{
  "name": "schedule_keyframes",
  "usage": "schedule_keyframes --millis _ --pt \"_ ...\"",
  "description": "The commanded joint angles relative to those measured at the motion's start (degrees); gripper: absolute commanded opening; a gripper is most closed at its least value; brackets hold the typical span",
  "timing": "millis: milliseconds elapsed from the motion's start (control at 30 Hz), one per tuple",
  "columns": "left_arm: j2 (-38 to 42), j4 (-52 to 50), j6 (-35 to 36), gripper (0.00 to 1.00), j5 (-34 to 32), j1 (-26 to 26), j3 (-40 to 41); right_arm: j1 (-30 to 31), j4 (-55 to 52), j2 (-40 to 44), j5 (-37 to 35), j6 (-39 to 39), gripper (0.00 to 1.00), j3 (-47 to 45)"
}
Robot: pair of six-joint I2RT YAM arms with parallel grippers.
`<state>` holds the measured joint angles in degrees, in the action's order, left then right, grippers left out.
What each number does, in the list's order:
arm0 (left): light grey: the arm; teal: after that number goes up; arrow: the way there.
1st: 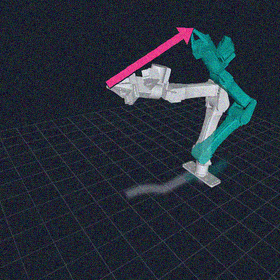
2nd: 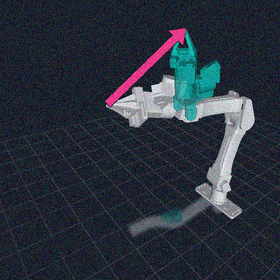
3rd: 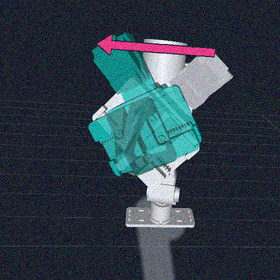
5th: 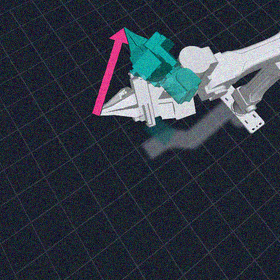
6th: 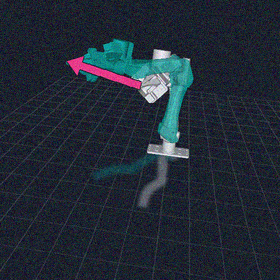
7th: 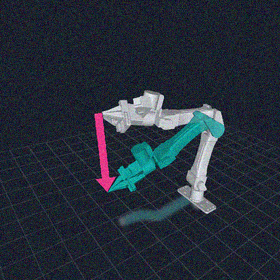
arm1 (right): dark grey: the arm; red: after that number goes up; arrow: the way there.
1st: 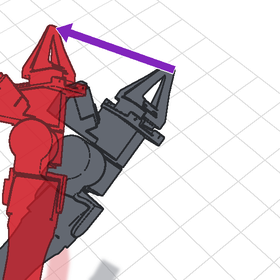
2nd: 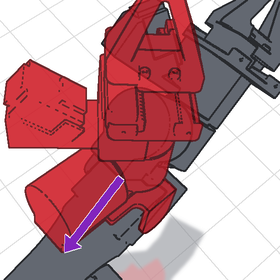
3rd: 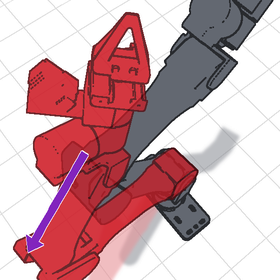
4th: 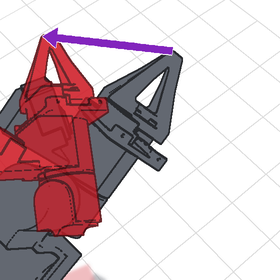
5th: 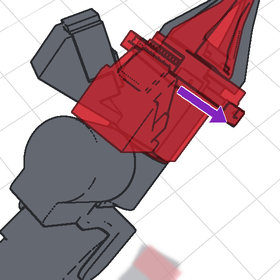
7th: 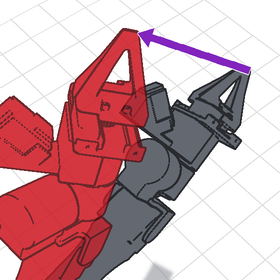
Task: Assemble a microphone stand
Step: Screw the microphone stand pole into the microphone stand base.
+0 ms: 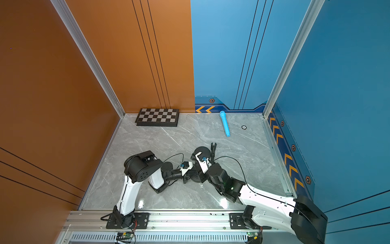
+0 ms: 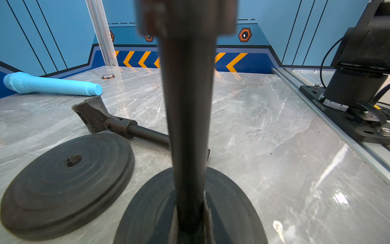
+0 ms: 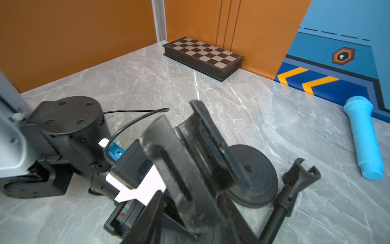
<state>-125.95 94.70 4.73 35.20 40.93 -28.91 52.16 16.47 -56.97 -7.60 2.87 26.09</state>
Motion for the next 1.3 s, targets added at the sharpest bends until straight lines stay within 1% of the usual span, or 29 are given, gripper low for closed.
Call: schedule_keyframes --millis 0,67,133,267,400,600,633,700,767,800,833,867,933,1033,1067,1100,1133,1167,1233,1267 --pt "-4.91 -13.83 1.72 0.1 -2.63 0.33 1.57 -6.46 -5.97 3.62 17.51 -5.03 0.49 -0.6" --pt "-4.99 -13.83 1.73 0.1 -2.5 0.35 1.47 -9.86 -6.74 3.97 23.22 -7.24 0.5 -0.09" --pt "-4.92 -13.83 1.61 0.1 -2.47 0.29 1.48 -11.53 -8.1 3.18 27.69 -10.19 0.53 1.29" --pt "-4.83 -13.79 1.51 0.1 -2.37 0.26 1.66 -13.94 -9.64 -0.75 32.25 -13.95 0.53 4.23" --pt "-4.83 -13.83 1.51 0.1 -2.24 0.21 1.61 -14.49 -6.75 -5.11 32.24 -14.12 0.52 6.26" --pt "-5.0 -13.83 1.52 0.1 -2.24 0.2 1.66 -15.16 -3.62 -8.29 28.48 -13.23 0.48 7.65" --pt "-5.01 -13.84 1.51 0.1 -2.33 0.15 1.66 -15.27 -3.35 -8.63 28.36 -13.24 0.43 7.74" --pt "-5.0 -13.84 1.44 0.1 -2.33 0.17 1.61 -15.41 -2.8 -9.33 27.08 -12.24 0.21 7.67" --pt "-4.96 -13.81 1.43 0.1 -2.46 0.21 1.66 -15.27 -1.19 -9.98 24.92 -9.32 0.06 6.55" --pt "-4.99 -13.84 1.42 0.1 -2.57 0.15 1.65 -14.82 0.26 -9.93 22.67 -6.92 0.0 5.27" --pt "-4.99 -13.82 1.38 0.1 -2.55 0.18 1.66 -13.94 1.72 -9.59 19.8 -5.0 0.0 3.86" --pt "-4.93 -13.81 1.3 0.1 -2.66 0.16 1.61 -12.44 3.25 -8.92 14.58 -2.95 0.0 1.96" --pt "-5.04 -13.84 1.12 0.11 -2.78 0.21 1.66 -6.13 5.22 -7.58 1.72 1.23 0.0 -1.32" --pt "-5.15 -13.81 0.65 0.11 -3.11 0.16 1.47 4.16 5.85 -7.33 -21.11 9.15 0.0 -3.92" --pt "-5.14 -13.83 0.58 0.12 -3.06 0.16 1.41 8.45 2.36 -8.3 -31.53 13.46 0.0 -2.84" --pt "-5.26 -13.84 0.41 0.12 -3.11 0.13 1.32 12.27 -1.66 -9.73 -39.63 17.25 0.0 -1.34" --pt "-5.27 -13.79 0.33 0.11 -3.09 0.12 1.31 14.51 -5.43 -11.03 -44.29 21.33 0.0 0.27" --pt "-5.27 -13.81 0.31 0.12 -3.04 0.12 1.25 16.13 -8.49 -12.59 -47.27 25.21 0.0 1.43" --pt "-5.18 -13.79 0.37 0.11 -3.16 0.12 1.55 17.09 -7.72 -13.7 -44.71 26.55 0.0 1.48" --pt "-5.18 -13.83 0.41 0.12 -3.26 0.04 1.57 16.9 -5.55 -13.63 -41.8 25.5 0.0 0.84"
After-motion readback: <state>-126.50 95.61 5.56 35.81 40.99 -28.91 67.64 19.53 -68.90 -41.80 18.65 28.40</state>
